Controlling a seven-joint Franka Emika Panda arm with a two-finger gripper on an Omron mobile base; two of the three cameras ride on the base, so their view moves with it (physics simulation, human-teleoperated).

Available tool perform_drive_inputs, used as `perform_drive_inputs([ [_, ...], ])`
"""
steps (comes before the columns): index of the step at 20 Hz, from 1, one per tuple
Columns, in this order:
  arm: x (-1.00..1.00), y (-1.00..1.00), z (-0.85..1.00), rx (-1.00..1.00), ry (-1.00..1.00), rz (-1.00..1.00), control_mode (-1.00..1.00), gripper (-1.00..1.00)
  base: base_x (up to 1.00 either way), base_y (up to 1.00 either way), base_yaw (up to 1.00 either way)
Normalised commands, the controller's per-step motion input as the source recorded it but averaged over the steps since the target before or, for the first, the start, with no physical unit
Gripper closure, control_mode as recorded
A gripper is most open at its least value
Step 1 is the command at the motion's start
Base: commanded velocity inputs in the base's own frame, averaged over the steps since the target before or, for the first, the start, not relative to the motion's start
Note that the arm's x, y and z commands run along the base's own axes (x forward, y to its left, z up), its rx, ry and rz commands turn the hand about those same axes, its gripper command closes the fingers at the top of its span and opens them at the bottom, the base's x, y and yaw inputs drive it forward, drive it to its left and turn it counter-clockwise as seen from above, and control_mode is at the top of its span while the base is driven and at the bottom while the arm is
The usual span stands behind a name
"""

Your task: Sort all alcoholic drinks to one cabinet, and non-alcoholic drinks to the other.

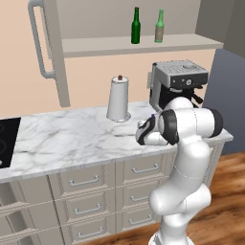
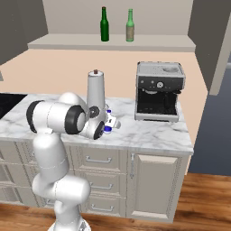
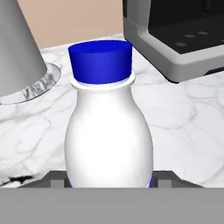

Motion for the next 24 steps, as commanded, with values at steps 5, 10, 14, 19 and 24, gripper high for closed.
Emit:
perform_drive_inputs([
  [5,-0.31,-0.13,0.19,0.01,0.05,0.0,-1.0,1.0,0.0,0.0,0.0],
  [10,-0.36,-0.05,0.28,0.0,0.04,0.01,-1.0,1.0,0.0,0.0,0.0],
  [14,-0.32,-0.04,0.5,0.0,0.02,0.01,-1.0,1.0,0.0,0.0,0.0],
  [19,-0.27,0.0,0.53,-0.03,0.0,0.01,-1.0,1.0,0.0,0.0,0.0],
  [24,-0.28,0.0,0.45,-0.05,-0.01,0.02,-1.0,1.0,0.0,0.0,0.0],
])
